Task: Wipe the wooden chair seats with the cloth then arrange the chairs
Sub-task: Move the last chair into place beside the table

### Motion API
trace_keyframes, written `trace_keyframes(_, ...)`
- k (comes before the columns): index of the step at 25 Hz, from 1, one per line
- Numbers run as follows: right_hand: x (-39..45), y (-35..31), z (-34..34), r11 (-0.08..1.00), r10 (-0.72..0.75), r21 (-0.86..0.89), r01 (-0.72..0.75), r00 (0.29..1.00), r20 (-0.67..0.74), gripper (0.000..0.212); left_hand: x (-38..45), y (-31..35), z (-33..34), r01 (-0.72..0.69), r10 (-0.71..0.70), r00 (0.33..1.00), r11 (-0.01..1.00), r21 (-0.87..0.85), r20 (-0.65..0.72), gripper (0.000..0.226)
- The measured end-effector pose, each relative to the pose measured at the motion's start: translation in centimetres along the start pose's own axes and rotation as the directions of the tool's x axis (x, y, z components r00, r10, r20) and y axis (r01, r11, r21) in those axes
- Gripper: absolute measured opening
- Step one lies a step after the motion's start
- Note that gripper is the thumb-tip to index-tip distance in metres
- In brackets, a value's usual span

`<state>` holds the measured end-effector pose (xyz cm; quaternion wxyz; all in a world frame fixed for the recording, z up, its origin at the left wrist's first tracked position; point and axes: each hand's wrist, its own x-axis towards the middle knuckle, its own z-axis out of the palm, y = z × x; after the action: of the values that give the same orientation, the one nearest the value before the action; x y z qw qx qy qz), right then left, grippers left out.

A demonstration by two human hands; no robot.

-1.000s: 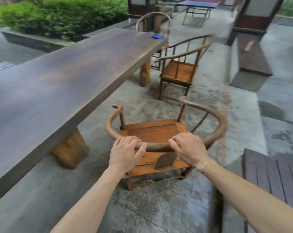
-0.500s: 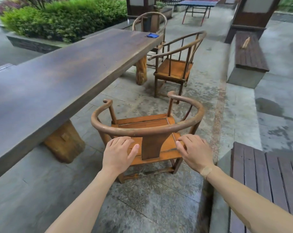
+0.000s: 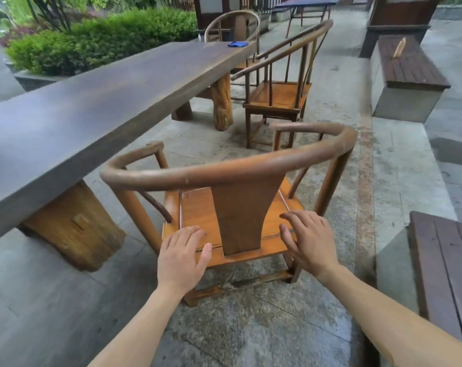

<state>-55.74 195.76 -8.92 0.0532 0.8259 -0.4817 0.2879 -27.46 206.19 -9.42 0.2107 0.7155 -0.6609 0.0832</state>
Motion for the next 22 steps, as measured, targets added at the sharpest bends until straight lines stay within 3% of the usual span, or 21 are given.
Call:
trace_keyframes(6, -4.6, 5.9, 16.9, 0.999, 0.017, -0.038, -0.022, 0.99, -0.139, 0.033, -1.9, -7.0, 18.6, -0.006, 0.012, 0.993, 0.998, 0.055, -0.12, 0.048)
trace_keyframes(10, -6.9, 8.1, 24.0, 0.993, 0.014, -0.11, -0.035, 0.983, -0.184, 0.034, -2.4, -9.9, 26.3, -0.032, 0.048, 0.992, 0.99, 0.136, -0.118, 0.048)
trace_keyframes(16, -7.9, 7.3, 29.5, 0.983, 0.017, -0.18, -0.023, 0.999, -0.035, 0.042, -2.0, -12.7, 29.5, 0.004, 0.017, 0.992, 0.987, 0.162, -0.123, 0.049)
trace_keyframes(22, -5.3, 7.7, 31.8, 0.979, 0.085, -0.187, -0.084, 0.996, -0.008, 0.042, -1.1, -13.0, 30.3, 0.011, 0.014, 0.987, 0.988, 0.156, -0.159, 0.049)
